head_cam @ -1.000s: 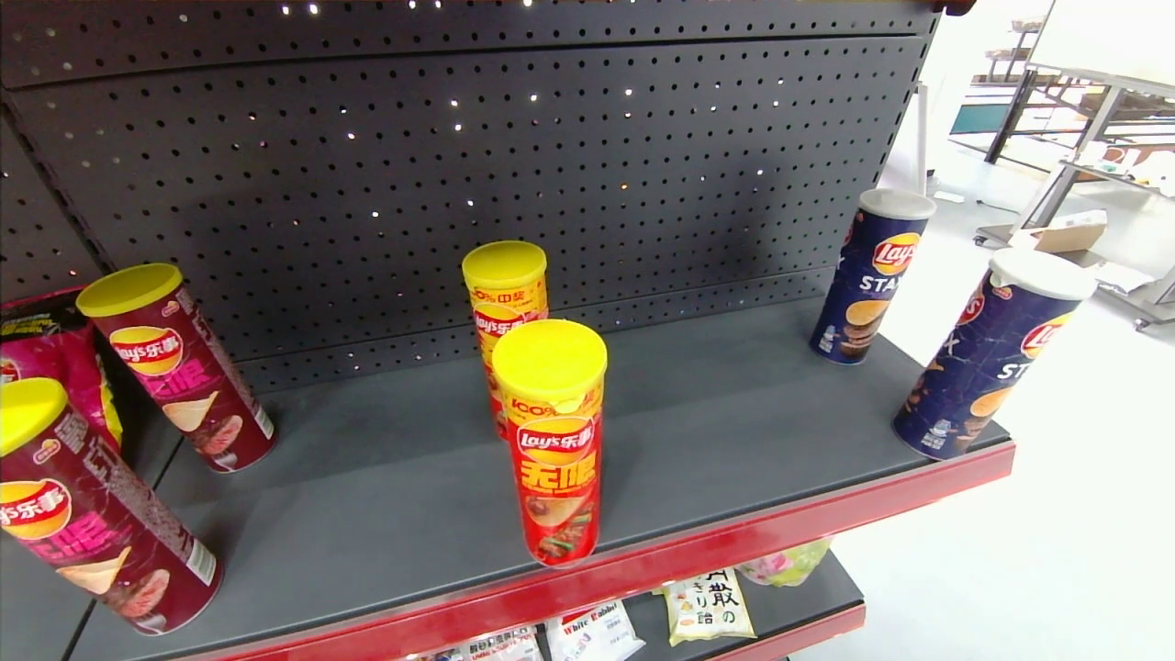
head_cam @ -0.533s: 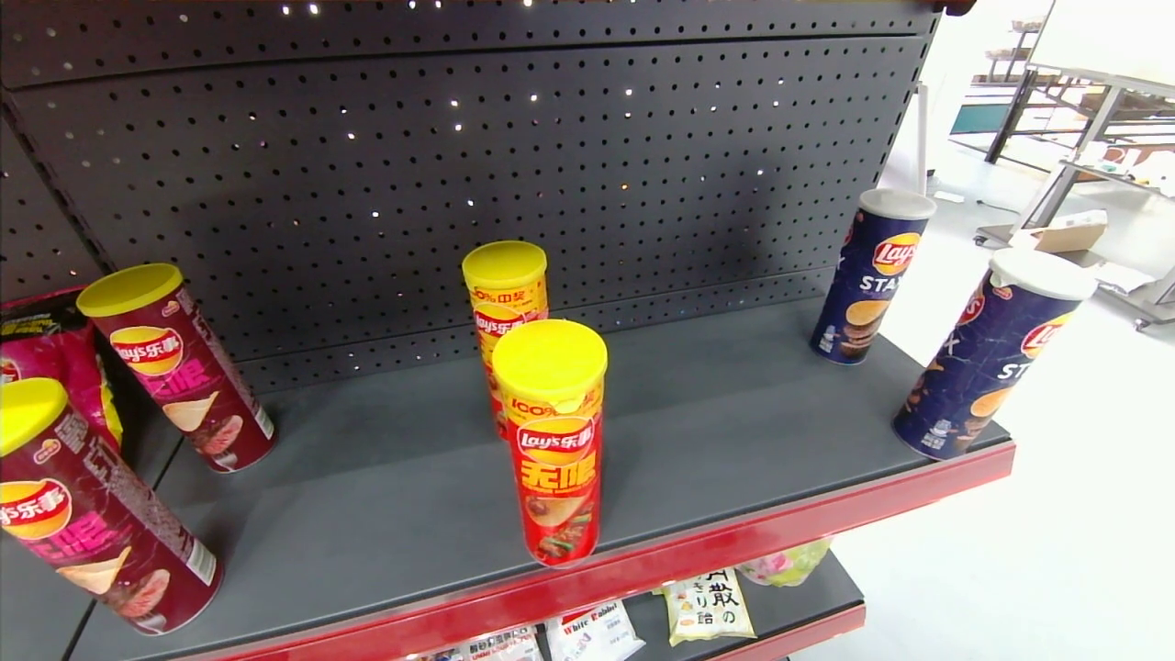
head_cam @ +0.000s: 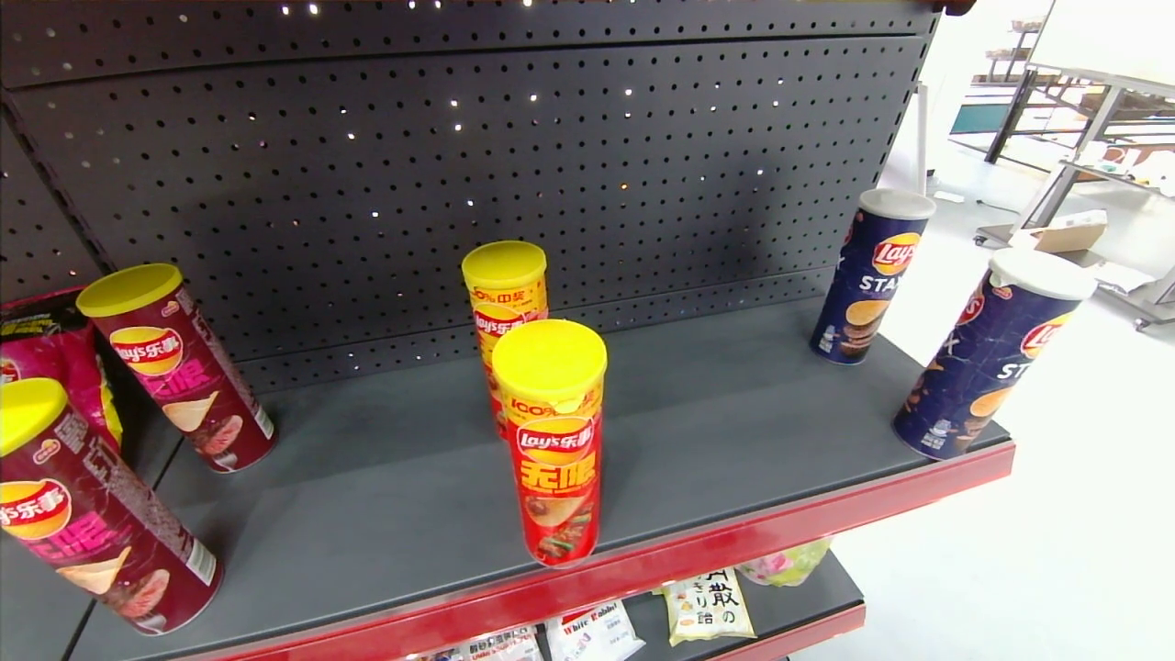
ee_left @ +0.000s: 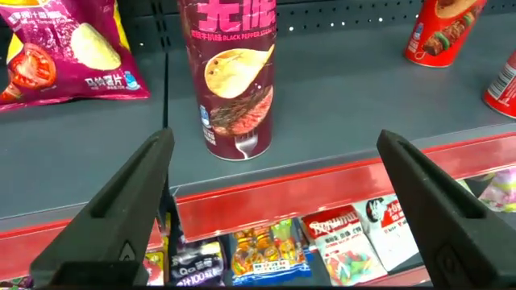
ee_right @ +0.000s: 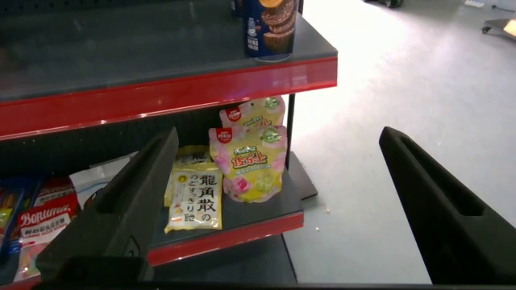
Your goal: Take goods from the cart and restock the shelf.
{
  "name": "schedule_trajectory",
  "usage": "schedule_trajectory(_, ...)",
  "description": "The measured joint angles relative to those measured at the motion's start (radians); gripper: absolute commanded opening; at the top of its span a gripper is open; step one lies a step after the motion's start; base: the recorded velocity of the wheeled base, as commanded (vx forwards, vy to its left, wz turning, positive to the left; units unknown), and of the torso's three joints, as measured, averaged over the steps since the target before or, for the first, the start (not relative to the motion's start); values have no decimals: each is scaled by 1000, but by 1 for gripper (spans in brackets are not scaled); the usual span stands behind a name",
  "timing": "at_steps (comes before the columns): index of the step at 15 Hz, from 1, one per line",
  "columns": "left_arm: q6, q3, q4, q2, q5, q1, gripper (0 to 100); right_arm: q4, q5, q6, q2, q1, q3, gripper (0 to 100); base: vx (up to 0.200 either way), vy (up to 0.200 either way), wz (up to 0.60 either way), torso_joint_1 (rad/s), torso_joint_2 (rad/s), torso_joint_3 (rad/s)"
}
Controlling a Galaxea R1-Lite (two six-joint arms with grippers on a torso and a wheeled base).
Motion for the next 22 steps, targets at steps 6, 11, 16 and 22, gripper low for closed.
schedule_trajectory(6,0,0,0,0,0,-1,100,0,2,-2,0,1,-1,100,0,0,600,-1,0,2)
schedule_trajectory(11,0,-1,0,0,1,0,100,0,2,-1,0,1,0,100,0,0,0,0,0,0)
schedule_trajectory(16,0,0,0,0,0,-1,100,0,3,-2,0,1,-1,100,0,0,0,0,0,0)
schedule_trajectory(22,0,0,0,0,0,0,100,-13,86,44,40,5,-103,100,0,0,0,0,0,0)
